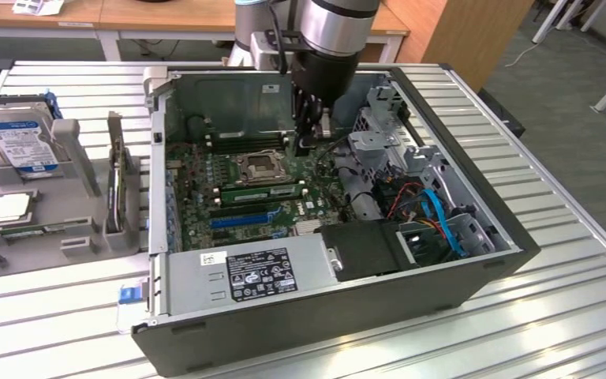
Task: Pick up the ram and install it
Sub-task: 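Press down the ram until it locks into place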
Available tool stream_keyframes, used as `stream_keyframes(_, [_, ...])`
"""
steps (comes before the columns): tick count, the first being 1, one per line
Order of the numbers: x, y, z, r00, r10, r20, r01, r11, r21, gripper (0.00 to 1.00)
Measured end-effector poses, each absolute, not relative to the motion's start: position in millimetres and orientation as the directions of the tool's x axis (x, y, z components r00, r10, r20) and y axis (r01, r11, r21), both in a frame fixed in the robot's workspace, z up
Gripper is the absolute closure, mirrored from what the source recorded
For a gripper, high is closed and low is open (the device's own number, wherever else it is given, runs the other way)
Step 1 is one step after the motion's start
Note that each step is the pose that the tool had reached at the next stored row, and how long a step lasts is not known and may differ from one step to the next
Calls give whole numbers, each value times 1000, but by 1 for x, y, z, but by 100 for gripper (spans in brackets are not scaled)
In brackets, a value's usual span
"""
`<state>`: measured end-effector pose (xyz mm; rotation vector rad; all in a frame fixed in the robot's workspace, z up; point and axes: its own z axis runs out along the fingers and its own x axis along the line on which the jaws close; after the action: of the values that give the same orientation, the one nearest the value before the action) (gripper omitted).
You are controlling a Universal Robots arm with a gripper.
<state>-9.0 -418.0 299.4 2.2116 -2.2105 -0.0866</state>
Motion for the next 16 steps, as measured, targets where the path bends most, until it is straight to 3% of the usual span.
stream_keyframes(16, [-9, -418, 281, 0, -1000, -30, -999, -1, 49, 90])
